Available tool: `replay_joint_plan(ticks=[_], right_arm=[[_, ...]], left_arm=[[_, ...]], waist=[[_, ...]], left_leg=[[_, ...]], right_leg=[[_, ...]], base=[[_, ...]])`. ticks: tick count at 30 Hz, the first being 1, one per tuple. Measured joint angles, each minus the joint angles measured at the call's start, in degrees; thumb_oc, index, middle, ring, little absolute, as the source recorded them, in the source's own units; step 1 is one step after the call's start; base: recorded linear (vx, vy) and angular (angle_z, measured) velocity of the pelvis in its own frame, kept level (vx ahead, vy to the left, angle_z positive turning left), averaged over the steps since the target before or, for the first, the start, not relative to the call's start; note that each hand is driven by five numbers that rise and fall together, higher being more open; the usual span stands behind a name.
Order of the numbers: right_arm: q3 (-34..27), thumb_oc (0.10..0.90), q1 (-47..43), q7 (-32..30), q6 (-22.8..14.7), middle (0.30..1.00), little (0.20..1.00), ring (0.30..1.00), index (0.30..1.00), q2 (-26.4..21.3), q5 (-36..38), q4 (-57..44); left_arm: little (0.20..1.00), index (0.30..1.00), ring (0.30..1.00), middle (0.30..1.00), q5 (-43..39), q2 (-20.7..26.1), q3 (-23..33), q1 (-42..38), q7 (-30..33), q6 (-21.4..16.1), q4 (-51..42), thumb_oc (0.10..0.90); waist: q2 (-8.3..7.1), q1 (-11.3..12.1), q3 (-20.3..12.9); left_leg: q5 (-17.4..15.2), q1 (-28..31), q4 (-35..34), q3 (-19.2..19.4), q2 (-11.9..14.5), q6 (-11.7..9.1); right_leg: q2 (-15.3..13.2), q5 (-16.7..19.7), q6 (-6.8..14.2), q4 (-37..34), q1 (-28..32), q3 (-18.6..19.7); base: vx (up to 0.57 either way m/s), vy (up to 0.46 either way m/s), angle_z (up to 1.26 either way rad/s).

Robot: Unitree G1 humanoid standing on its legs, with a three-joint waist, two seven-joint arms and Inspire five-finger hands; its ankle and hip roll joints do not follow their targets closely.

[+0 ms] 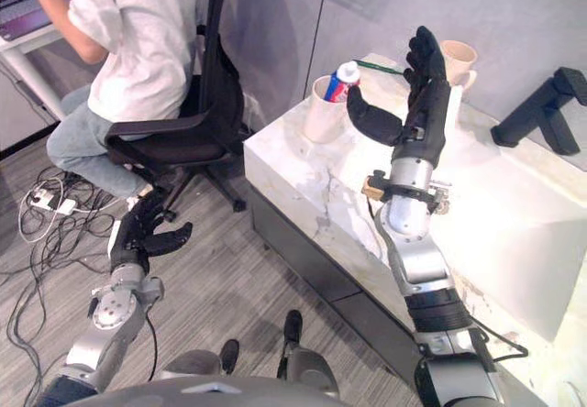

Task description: Organize the bathroom.

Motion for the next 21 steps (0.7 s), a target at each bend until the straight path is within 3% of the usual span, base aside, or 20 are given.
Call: replay_joint_plan(ticks=[8,13,15,17,18,19,20,21], right_arm=[[-2.12,0.800,5.40,0.50,-2.59,0.900,0.900,0.900,0.900,0.19,0.03,-6.27],[-9.58,0.800,6.35,-6.89,-7.78,0.900,0.900,0.900,0.900,-1.04,0.00,-8.49],[-14.42,0.800,7.74,-12.09,-9.28,0.900,0.900,0.900,0.900,-3.28,-0.50,-8.77],[-18.20,0.800,8.98,-15.22,-11.55,0.900,0.900,0.900,0.900,-4.02,-0.36,-7.17],[-20.54,0.800,9.09,-17.45,-12.70,0.900,0.900,0.900,0.900,-4.07,0.12,-4.48],[-22.88,0.800,9.87,-19.20,-14.40,0.900,0.900,0.900,0.900,-3.80,1.39,-1.37],[-25.39,0.800,10.40,-21.18,-15.02,0.900,0.900,0.900,0.900,-3.35,4.03,1.16],[-27.38,0.800,10.51,-22.55,-15.49,0.900,0.900,0.900,0.900,-2.77,5.69,2.64]], left_arm=[[0.900,0.900,0.900,0.900,2.23,-1.76,3.48,-0.70,10.54,-1.76,9.62,0.800],[0.900,0.900,0.900,0.900,1.98,-2.28,7.27,-1.83,14.40,-4.40,17.68,0.800],[0.900,0.900,0.900,0.900,0.32,-3.52,10.42,-3.65,14.14,-8.73,25.55,0.800],[0.900,0.900,0.900,0.900,-3.73,-4.96,15.20,-5.00,14.11,-11.39,30.95,0.800],[0.900,0.900,0.900,0.900,-6.67,-5.49,19.03,-5.21,15.20,-12.65,33.85,0.800],[0.900,0.900,0.900,0.900,-8.01,-5.19,21.44,-4.87,16.38,-12.86,35.24,0.800],[0.900,0.900,0.900,0.900,-9.34,-5.31,23.22,-4.15,17.19,-13.15,35.63,0.800],[0.900,0.900,0.900,0.900,-9.56,-5.53,23.94,-3.81,17.94,-13.53,36.12,0.800]], waist=[[-1.50,-5.02,-1.00],[-2.97,-7.93,-1.60],[-3.25,-8.94,-1.61],[-3.50,-9.01,-1.62],[-3.82,-9.03,-1.64],[-4.42,-8.98,-1.79],[-4.03,-9.22,-1.61],[-3.59,-9.69,-1.79]], left_leg=[[0.73,1.33,-2.04,4.44,-1.33,1.08],[1.05,1.46,-2.63,6.84,-2.06,1.68],[0.98,2.03,-2.67,8.11,-2.16,1.84],[0.72,2.46,-2.67,10.33,-2.08,2.05],[0.44,2.68,-2.71,12.98,-0.94,2.35],[0.35,2.87,-3.05,14.89,-0.58,3.01],[0.59,3.65,-4.13,16.45,0.14,3.25],[0.97,4.07,-4.86,17.67,1.37,3.09]], right_leg=[[-0.65,1.03,1.62,0.01,-1.43,4.07],[-0.77,1.94,2.52,0.02,-2.89,6.64],[-0.63,3.03,2.98,0.45,-2.98,7.24],[0.38,5.58,4.68,0.30,-3.60,7.35],[1.23,7.43,7.89,-0.10,-4.34,6.83],[0.85,3.29,10.73,0.05,-4.70,4.44],[0.92,-0.52,5.67,2.84,-5.22,0.74],[1.09,-1.87,3.64,5.35,-5.48,-1.77]], base=[[-0.20,0.081,-0.29],[-0.14,0.014,-0.29],[-0.16,-0.015,-0.29],[-0.13,-0.032,-0.65],[-0.10,-0.041,-0.98],[-0.11,-0.052,-1.11],[-0.08,-0.049,-0.75],[-0.17,-0.096,-0.66]])
